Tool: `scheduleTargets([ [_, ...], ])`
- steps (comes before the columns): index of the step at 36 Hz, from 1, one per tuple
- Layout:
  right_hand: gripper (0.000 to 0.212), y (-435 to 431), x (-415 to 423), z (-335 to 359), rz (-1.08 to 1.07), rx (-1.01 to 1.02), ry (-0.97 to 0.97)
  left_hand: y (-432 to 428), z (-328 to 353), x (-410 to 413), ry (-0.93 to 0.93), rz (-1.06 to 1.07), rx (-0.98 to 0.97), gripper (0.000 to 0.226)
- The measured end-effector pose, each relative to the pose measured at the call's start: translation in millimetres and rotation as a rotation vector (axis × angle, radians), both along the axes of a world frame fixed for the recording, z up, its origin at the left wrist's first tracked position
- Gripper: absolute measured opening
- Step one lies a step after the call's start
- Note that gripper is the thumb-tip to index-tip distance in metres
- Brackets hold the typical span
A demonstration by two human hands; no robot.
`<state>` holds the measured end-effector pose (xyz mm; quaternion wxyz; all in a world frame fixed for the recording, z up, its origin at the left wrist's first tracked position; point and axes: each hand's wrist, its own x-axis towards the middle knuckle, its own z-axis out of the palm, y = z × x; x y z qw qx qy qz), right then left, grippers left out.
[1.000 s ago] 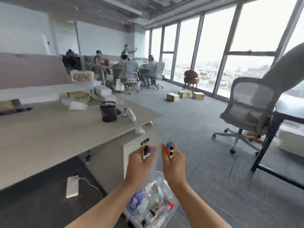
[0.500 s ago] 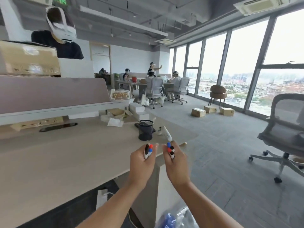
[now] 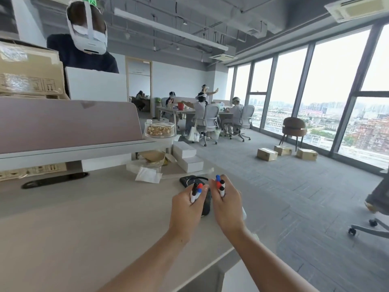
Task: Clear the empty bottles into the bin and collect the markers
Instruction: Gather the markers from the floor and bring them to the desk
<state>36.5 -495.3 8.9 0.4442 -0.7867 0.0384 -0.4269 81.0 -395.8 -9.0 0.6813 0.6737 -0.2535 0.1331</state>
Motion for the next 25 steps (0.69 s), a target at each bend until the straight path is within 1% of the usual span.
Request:
scheduleTargets([
  [2, 0.032, -6, 17, 10, 0.035, 0.006, 0.0, -7, 10, 13, -0.005, 0.01, 0.005, 0.035],
  [6, 0.031, -16, 53, 25, 0.044, 0.02, -0.042, -17, 29, 38, -0.036, 0.034, 0.028, 0.043],
  [9, 0.033, -20, 75, 32, 0.071, 0.047, -0.048, -25, 38, 57, -0.013, 0.044, 0.009, 0.034],
  [11, 0.034, -21, 88, 34, 0.1, 0.103, -0.047, -30, 40, 69, 0.028, 0.043, -0.028, 0.028],
  [15, 0.035, -21, 109, 28, 0.104, 0.199, -0.064, -38, 37, 86, 0.077, -0.024, -0.096, 0.02],
  [21, 0.039, -25, 124, 9, 0.071, 0.25, -0.063, -45, 15, 104, 0.114, -0.003, -0.041, 0.034],
  [25, 0.041, -29, 126, 9, 0.067, 0.257, -0.036, -49, 5, 107, 0.123, -0.03, -0.014, 0.034],
])
